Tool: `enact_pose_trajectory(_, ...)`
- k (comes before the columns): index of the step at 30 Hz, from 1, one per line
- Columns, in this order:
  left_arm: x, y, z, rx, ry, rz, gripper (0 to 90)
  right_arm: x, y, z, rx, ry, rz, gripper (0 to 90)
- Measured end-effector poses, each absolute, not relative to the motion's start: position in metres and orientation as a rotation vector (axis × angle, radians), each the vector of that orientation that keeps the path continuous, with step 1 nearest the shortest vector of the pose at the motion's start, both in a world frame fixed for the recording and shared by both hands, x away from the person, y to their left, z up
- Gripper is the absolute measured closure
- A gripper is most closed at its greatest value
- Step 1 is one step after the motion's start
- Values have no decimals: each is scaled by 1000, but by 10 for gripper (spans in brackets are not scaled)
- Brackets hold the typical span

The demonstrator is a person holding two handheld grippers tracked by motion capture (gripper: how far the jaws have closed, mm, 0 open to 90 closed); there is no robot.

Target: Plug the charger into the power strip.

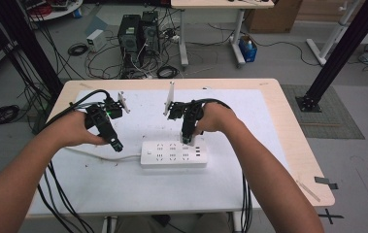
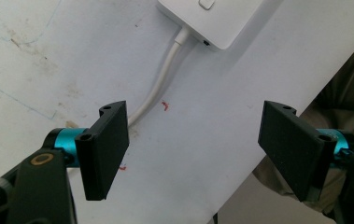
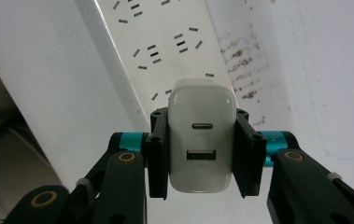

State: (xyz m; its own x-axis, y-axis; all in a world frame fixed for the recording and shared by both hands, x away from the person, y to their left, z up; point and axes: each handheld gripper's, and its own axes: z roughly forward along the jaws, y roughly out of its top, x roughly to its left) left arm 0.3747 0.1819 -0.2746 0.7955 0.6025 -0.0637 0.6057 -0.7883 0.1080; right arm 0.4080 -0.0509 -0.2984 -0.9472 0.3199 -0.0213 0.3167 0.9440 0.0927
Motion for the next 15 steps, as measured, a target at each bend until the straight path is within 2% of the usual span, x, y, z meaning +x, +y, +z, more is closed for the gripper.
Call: enact_pose_trajectory(15, 375, 177, -276, 2878, 951, -53, 248, 416, -43, -322, 260, 3135, 145, 623)
